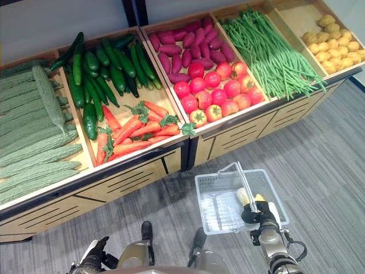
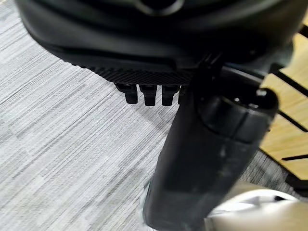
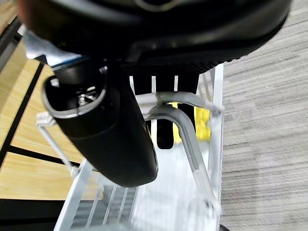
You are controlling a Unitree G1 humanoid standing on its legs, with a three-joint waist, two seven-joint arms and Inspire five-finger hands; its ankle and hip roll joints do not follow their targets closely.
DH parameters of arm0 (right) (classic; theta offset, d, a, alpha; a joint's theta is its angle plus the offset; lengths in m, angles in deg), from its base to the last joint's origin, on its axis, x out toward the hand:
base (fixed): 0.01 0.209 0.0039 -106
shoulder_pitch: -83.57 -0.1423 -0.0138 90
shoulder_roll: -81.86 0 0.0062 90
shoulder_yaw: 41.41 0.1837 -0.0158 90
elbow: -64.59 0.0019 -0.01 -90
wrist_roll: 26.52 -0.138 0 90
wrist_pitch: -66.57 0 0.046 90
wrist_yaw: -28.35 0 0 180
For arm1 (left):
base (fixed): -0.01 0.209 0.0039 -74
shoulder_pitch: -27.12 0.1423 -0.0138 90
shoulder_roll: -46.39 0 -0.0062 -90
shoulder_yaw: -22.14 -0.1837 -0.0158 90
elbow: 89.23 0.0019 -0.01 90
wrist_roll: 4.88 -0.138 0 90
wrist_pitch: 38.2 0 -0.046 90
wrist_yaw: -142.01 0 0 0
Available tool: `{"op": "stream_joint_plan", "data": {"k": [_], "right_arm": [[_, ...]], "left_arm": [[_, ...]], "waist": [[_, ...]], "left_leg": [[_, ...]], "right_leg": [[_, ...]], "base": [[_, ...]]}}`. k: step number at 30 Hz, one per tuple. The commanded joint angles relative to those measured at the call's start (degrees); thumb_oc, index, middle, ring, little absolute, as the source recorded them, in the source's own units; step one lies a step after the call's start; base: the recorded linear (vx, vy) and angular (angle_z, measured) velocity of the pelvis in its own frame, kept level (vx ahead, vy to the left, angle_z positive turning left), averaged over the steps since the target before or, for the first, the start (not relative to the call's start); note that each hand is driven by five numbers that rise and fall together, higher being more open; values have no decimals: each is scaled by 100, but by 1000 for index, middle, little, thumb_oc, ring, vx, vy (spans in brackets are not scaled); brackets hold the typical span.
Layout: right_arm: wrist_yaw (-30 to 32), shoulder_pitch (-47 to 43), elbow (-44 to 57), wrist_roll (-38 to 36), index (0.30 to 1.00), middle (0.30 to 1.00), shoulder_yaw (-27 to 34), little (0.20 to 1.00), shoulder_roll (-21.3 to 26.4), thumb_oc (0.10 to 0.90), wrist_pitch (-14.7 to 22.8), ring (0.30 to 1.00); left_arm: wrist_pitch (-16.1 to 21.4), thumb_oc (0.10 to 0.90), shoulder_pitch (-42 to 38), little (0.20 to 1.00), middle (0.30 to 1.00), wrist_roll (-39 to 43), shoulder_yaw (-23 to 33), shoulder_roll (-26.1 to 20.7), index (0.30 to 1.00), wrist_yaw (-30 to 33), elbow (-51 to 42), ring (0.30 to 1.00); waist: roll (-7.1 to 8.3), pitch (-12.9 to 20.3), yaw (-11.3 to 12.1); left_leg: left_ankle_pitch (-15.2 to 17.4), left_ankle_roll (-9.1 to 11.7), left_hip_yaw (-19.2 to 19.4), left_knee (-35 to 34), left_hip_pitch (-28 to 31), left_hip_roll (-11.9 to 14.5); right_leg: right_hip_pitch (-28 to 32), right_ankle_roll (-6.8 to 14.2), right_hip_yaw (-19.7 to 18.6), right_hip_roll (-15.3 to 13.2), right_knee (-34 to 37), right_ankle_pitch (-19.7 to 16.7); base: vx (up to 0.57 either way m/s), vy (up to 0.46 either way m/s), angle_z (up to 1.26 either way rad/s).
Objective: Get the vegetables into the basket
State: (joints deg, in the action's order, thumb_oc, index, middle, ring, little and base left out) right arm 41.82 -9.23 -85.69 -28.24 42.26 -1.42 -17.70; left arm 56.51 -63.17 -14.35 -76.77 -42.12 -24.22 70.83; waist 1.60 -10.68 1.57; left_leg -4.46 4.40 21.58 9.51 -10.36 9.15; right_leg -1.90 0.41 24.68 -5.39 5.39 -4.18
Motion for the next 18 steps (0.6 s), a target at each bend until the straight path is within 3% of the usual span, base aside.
{"op": "stream_joint_plan", "data": {"k": [1, 3, 4, 6, 7, 8, 9, 10, 11, 13, 14, 18], "right_arm": [[285, -96, 65, -171, 300, 300, 427, 300, 364, 400, 240, 300], [289, -88, -86, -102, 300, 300, 484, 300, 328, 400, 180, 300], [301, -191, -390, -253, 300, 300, 601, 300, 280, 400, 149, 300], [320, -371, -680, -354, 300, 300, 629, 300, 200, 400, 116, 300], [320, -375, -683, -355, 300, 300, 629, 300, 200, 400, 118, 300], [326, -460, -901, -495, 300, 300, 681, 300, 144, 400, 100, 300], [321, -482, -1041, -533, 300, 300, 682, 300, 131, 400, 98, 300], [375, -506, -1327, -569, 300, 300, 742, 300, 146, 400, 38, 300], [349, -387, -1476, -626, 300, 300, 828, 300, 99, 400, 34, 300], [328, -275, -1701, -574, 300, 300, 840, 300, 59, 400, -26, 300], [318, -239, -1831, -507, 300, 300, 876, 300, 73, 400, -85, 300], [277, -136, -2088, -518, 300, 300, 1035, 300, 187, 400, -152, 300]], "left_arm": [[18, 900, -26, 1000, 1000, -22, 91, -300, 1000, 120, 106, 1000], [34, 900, 27, 1000, 1000, 18, 106, -325, 1000, 110, 14, 1000], [59, 900, -26, 1000, 1000, 114, 80, -362, 1000, 107, -44, 1000], [75, 900, -92, 1000, 1000, 291, 108, -427, 1000, 120, -152, 1000], [75, 900, -94, 1000, 1000, 291, 109, -428, 1000, 119, -153, 1000], [66, 900, -124, 1000, 1000, 425, 142, -449, 1000, 137, -150, 1000], [67, 900, -164, 1000, 1000, 523, 198, -447, 1000, 145, -70, 1000], [101, 900, -160, 1000, 1000, 625, 231, -434, 1000, 145, -34, 1000], [111, 900, -206, 1000, 1000, 613, 203, -434, 1000, 128, 98, 1000], [102, 900, -189, 1000, 1000, 676, 271, -435, 1000, 95, 207, 1000], [98, 900, -139, 1000, 1000, 688, 327, -443, 1000, 81, 243, 1000], [93, 900, 16, 1000, 1000, 701, 433, -412, 1000, -16, 269, 1000]], "waist": [[134, 217, -71], [187, 238, -29], [242, 202, -2], [281, 104, 22], [284, 102, 23], [282, 79, 18], [274, 115, 15], [231, 183, 55], [249, 178, -24], [292, 236, -27], [313, 260, 3], [238, 396, -33]], "left_leg": [[59, 169, -359, -418, 257, 3], [129, 25, -483, -703, 379, -138], [219, -106, -550, -787, 403, -252], [293, -231, -649, -791, 448, -335], [294, -232, -646, -790, 448, -338], [300, -252, -786, -829, 488, -384], [273, -231, -887, -895, 500, -396], [227, -114, -1130, -1036, 563, -333], [236, -47, -1399, -1023, 600, -296], [208, 35, -1458, -1090, 662, -217], [186, 83, -1441, -1106, 693, -162], [9, 234, -1451, -1271, 722, 38]], "right_leg": [[24, 790, -231, -565, -315, -64], [21, 877, -126, -691, -538, -33], [-87, 969, -97, -883, -982, -11], [-373, 1114, -321, -1072, -1679, -172], [-377, 1116, -325, -1077, -1687, -168], [-470, 1166, -673, -1023, -1819, -240], [-475, 1142, -871, -945, -1594, -246], [-504, 1155, -1169, -1062, -1023, -360], [-452, 1165, -1721, -1024, -794, -299], [-403, 1178, -1703, -926, -680, -282], [-373, 1193, -1490, -927, -621, -341], [-135, 1148, -1311, -700, -158, -328]], "base": [[128, 228, 73], [115, 310, 31], [41, 272, 29], [20, 223, 43], [31, 92, 51], [72, -4, 45], [195, -126, 73], [273, -240, 59], [230, -219, 65], [133, -196, 97], [109, -247, 92], [82, -197, 16]]}}
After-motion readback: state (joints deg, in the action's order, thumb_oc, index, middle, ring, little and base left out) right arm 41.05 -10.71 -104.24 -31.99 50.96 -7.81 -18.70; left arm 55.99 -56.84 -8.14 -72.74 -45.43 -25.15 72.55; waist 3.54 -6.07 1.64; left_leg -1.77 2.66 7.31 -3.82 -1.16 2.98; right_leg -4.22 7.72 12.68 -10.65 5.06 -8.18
